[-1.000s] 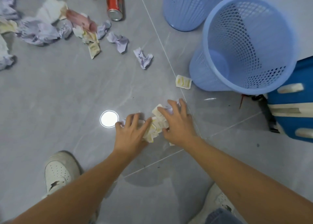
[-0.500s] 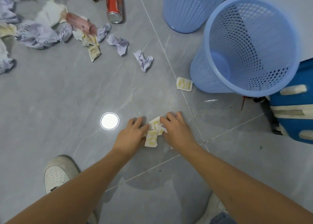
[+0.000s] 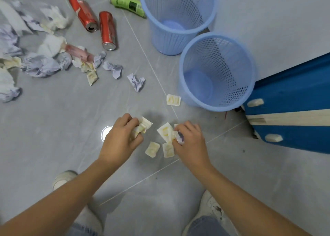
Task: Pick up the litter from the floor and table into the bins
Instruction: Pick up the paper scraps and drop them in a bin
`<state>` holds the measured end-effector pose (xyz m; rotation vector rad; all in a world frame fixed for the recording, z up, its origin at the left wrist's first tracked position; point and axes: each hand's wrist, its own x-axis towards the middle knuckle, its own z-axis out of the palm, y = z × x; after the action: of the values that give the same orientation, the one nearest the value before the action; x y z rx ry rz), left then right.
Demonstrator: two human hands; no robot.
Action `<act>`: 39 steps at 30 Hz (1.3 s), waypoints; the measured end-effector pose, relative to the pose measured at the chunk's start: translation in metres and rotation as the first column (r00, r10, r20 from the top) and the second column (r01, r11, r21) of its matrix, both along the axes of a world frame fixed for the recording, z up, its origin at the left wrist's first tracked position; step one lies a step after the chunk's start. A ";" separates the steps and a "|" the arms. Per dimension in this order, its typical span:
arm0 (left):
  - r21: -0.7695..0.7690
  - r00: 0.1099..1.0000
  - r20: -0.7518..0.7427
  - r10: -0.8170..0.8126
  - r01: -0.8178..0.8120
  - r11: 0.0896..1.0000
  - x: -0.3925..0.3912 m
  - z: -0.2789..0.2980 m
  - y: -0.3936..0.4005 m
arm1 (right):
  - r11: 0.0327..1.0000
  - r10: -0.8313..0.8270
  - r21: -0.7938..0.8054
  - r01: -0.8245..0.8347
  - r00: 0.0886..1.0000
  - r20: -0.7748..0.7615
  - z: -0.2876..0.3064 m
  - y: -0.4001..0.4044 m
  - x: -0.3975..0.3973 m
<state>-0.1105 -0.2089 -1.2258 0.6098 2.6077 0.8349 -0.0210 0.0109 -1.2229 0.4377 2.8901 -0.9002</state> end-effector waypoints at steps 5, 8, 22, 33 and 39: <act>0.213 0.993 -0.108 0.043 -0.019 0.977 -0.047 0.104 0.070 | 0.981 -0.186 -0.080 0.174 0.967 -0.176 0.094 0.031 -0.017; 0.255 0.990 -0.142 -0.004 0.041 0.966 -0.075 0.140 0.128 | 0.925 -0.376 -0.151 0.348 0.894 -0.243 0.127 0.073 -0.038; -0.081 0.978 0.064 -0.197 0.202 0.976 -0.120 0.099 0.245 | 0.907 -0.377 -0.150 0.394 0.917 0.130 0.106 0.165 -0.115; -0.105 0.998 0.008 -0.069 0.070 0.992 -0.071 0.115 0.116 | 0.929 -0.336 -0.169 0.329 0.942 -0.015 0.115 0.075 -0.017; -0.374 0.962 0.268 -0.044 0.146 0.916 -0.010 0.047 0.050 | 0.978 -0.106 -0.114 0.174 0.889 0.445 0.033 0.003 0.052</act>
<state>-0.1201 -0.1589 -1.1788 0.4739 2.3869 0.3170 0.0314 0.0135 -1.1897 0.7369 2.3877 -0.8943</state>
